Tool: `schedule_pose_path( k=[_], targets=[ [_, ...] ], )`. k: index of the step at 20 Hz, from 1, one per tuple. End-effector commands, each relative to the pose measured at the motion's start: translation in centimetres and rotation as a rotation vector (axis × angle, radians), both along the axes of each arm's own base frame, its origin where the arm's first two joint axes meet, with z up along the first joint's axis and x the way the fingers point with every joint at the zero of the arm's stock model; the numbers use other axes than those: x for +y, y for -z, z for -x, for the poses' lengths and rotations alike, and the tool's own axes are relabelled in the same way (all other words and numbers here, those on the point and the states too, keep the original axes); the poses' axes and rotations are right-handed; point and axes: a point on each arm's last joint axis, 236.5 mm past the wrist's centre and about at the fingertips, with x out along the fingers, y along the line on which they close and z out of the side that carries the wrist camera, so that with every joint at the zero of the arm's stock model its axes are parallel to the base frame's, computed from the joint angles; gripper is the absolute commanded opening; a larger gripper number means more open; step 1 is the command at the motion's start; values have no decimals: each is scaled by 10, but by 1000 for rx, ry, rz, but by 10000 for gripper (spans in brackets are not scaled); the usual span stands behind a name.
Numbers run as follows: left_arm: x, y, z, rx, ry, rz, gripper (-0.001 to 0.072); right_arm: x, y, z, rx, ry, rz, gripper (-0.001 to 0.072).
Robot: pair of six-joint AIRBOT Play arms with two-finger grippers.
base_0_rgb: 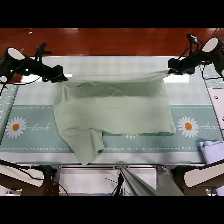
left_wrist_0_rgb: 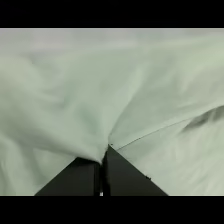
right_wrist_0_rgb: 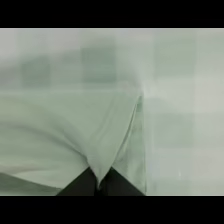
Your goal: Fold the shirts.
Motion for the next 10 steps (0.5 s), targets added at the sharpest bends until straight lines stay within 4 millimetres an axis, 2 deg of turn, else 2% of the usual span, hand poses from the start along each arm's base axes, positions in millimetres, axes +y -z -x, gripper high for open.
schedule_pose_path(
  k=[1,8,9,10],
  targets=[
    [9,8,50,203,83,-36,27,-9,4,40,153,-49,54,24],
    [3,21,52,260,56,-29,41,0,11,47,197,-30,5,24],
    [2,21,52,259,59,-29,73,3,10,47,196,-30,-6,25],
    [0,20,52,257,62,-28,145,7,9,47,196,-32,-25,26]
  ],
)
